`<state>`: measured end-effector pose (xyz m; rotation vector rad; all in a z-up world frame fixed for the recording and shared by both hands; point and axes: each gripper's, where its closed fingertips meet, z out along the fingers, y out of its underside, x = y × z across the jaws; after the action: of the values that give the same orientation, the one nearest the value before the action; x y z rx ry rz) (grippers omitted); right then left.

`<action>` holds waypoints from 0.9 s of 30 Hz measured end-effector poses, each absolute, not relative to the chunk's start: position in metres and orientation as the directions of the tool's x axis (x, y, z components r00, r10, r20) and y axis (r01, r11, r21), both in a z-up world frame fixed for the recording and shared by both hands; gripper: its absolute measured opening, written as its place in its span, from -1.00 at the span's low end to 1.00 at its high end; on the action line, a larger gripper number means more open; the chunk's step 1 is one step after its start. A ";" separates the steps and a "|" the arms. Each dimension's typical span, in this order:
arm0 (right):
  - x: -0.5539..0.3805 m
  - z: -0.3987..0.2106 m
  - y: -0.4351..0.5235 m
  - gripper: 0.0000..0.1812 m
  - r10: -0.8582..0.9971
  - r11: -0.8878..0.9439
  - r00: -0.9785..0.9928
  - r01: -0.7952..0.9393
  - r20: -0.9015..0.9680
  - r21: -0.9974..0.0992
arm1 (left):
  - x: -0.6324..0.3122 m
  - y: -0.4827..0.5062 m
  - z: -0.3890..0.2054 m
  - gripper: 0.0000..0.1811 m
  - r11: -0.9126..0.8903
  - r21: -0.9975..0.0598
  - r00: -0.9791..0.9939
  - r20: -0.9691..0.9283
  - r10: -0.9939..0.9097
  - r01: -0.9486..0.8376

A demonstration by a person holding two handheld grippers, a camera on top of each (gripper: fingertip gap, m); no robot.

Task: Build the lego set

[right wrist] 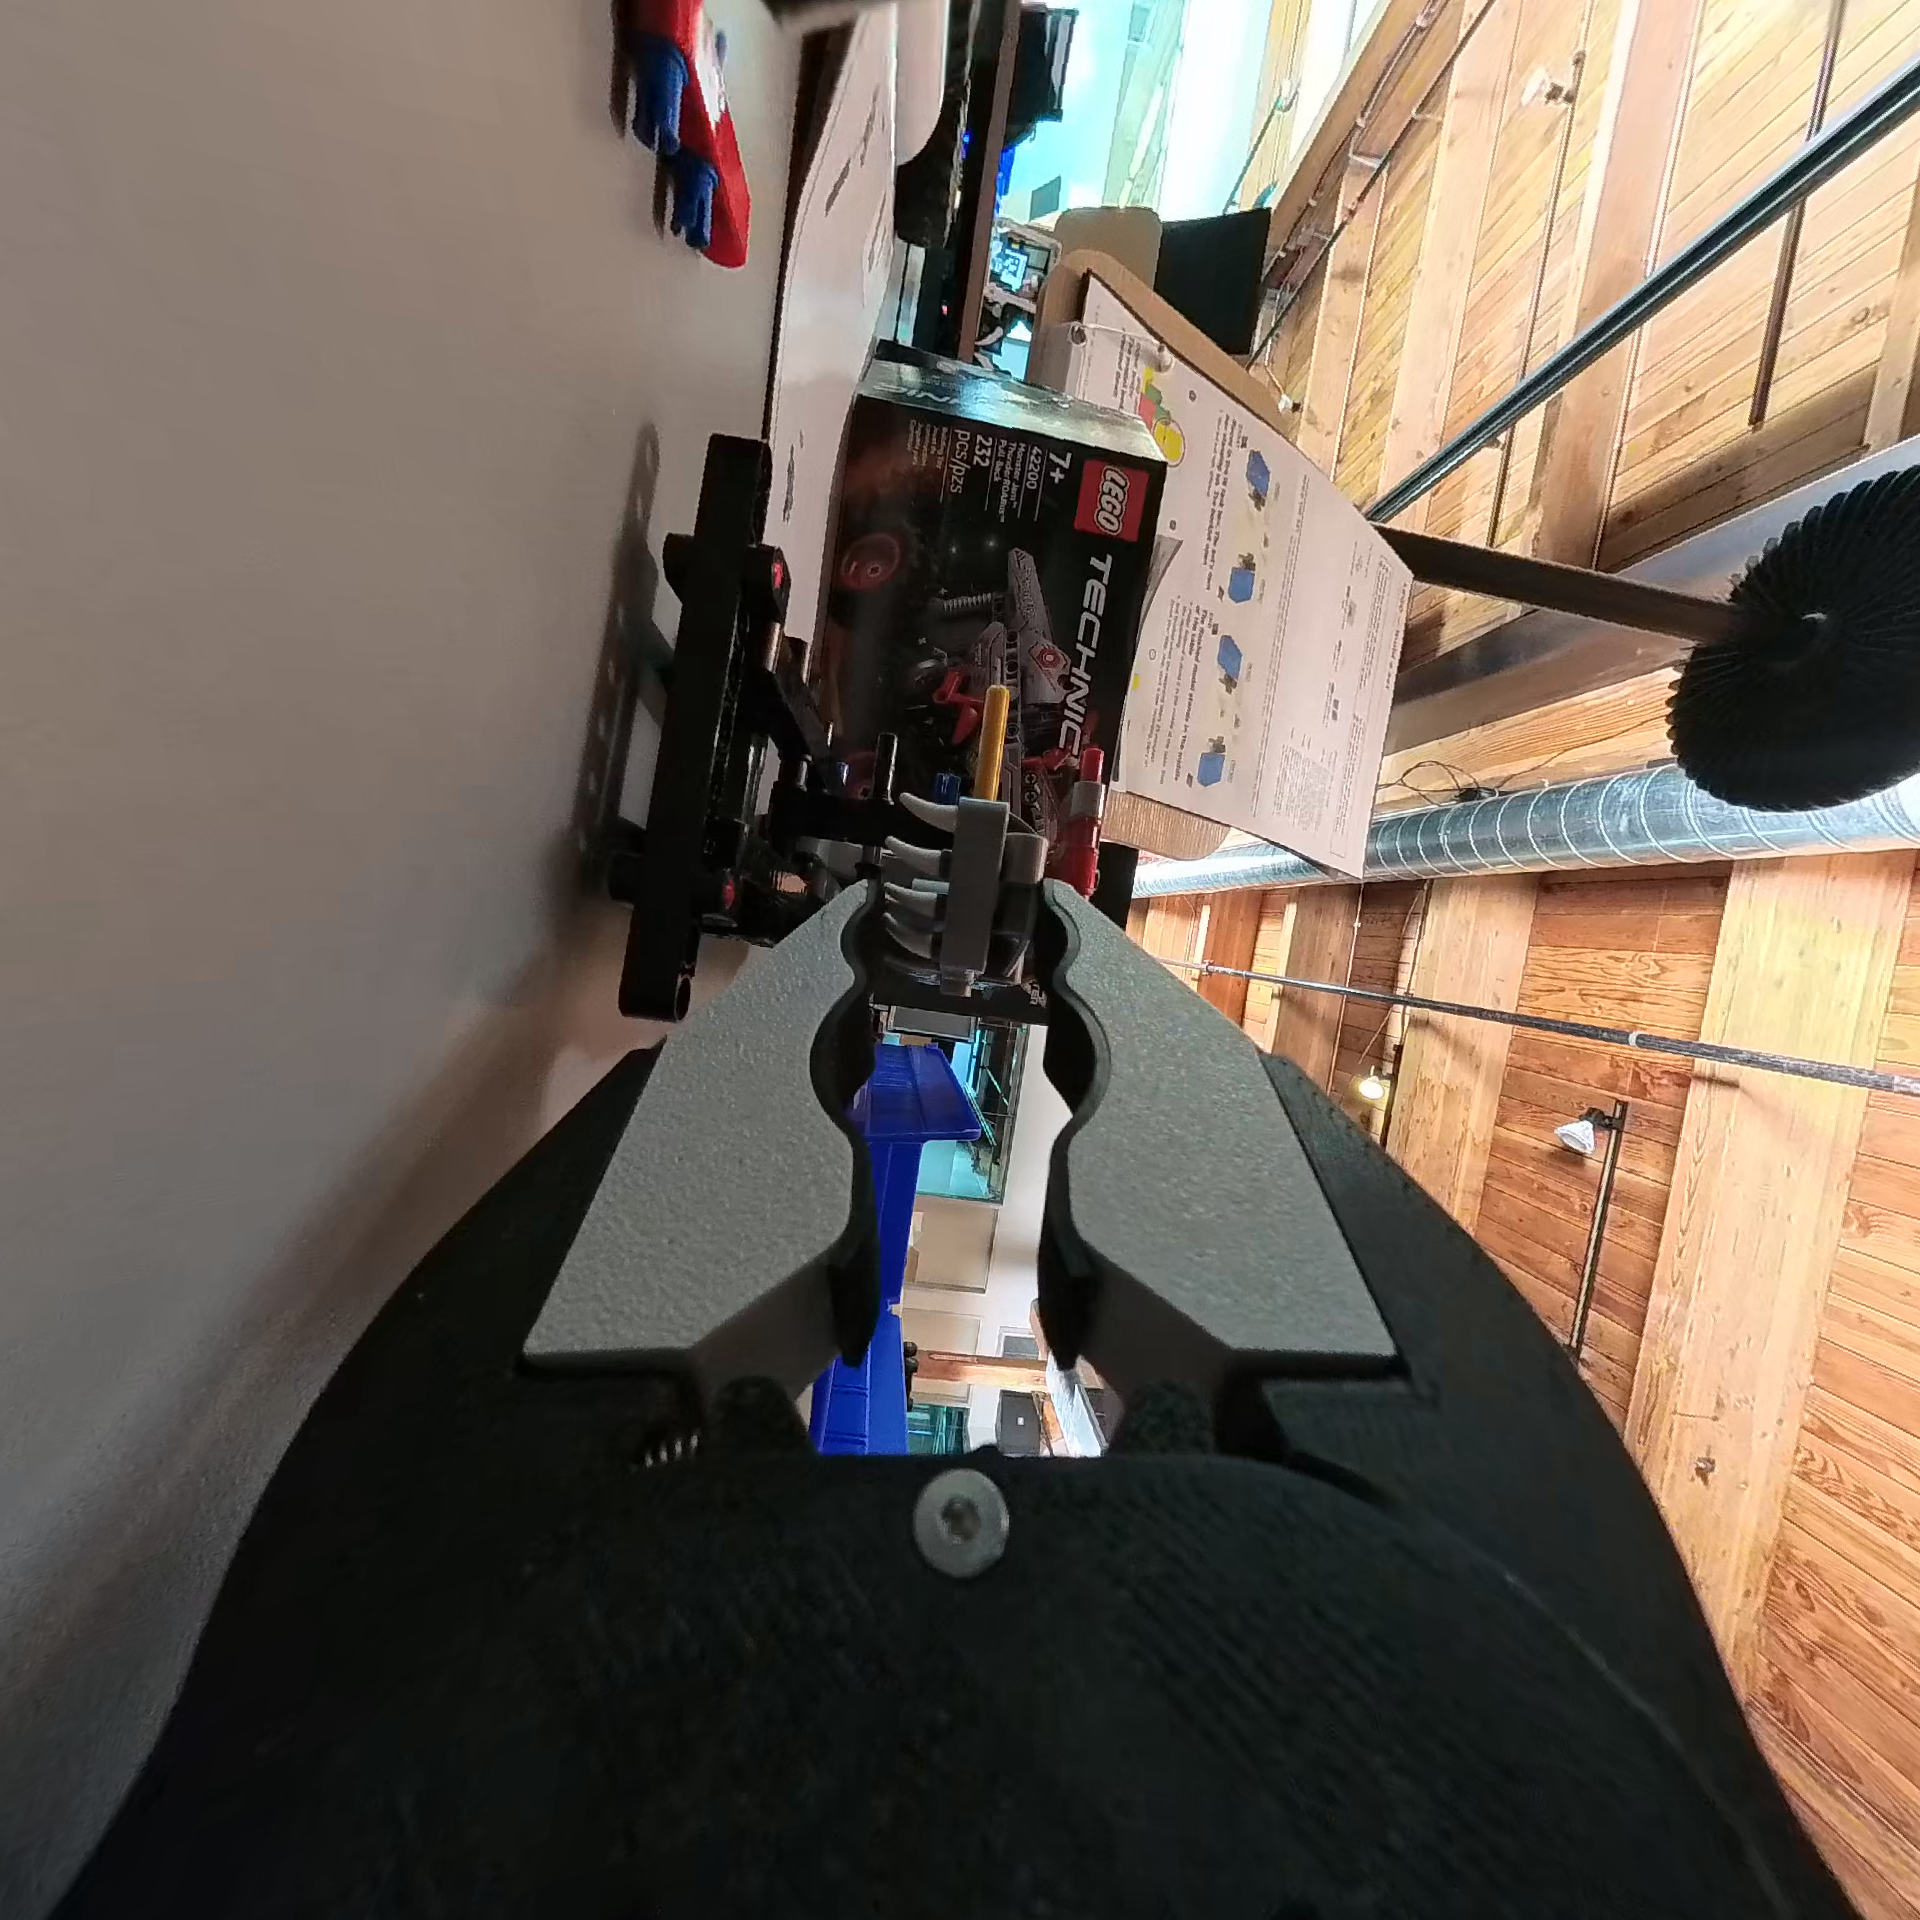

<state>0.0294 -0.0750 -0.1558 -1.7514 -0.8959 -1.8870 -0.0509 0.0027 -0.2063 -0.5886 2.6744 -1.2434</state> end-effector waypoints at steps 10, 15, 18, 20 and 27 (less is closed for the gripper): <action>0.030 -0.155 -0.074 -0.71 0.125 -0.707 -0.126 0.685 0.984 0.178 | -0.046 -0.008 -0.215 -0.96 0.621 -0.732 -0.931 0.051 -0.361 -0.280; 0.030 -0.155 -0.074 -0.70 0.126 -0.707 -0.125 0.685 0.984 0.178 | -0.040 -0.012 -0.209 -0.99 0.613 -0.759 -0.941 -0.001 -0.339 -0.220; 0.030 -0.155 -0.074 -0.70 0.127 -0.707 -0.124 0.684 0.984 0.178 | -0.035 -0.020 -0.187 -0.98 0.583 -0.795 -0.949 -0.031 -0.315 -0.168; 0.029 -0.155 -0.074 -0.71 0.129 -0.706 -0.128 0.684 0.983 0.181 | -0.028 -0.026 -0.172 -0.98 0.583 -0.803 -0.954 -0.067 -0.291 -0.121; 0.027 -0.155 -0.074 -0.71 0.129 -0.704 -0.130 0.686 0.983 0.183 | -0.008 -0.051 -0.148 -0.99 0.589 -0.801 -0.970 -0.044 -0.239 -0.109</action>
<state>0.0273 -0.0735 -0.1550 -1.7464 -0.9057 -1.8896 -0.0080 -0.0511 -0.1483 -0.2945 2.6670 -1.3289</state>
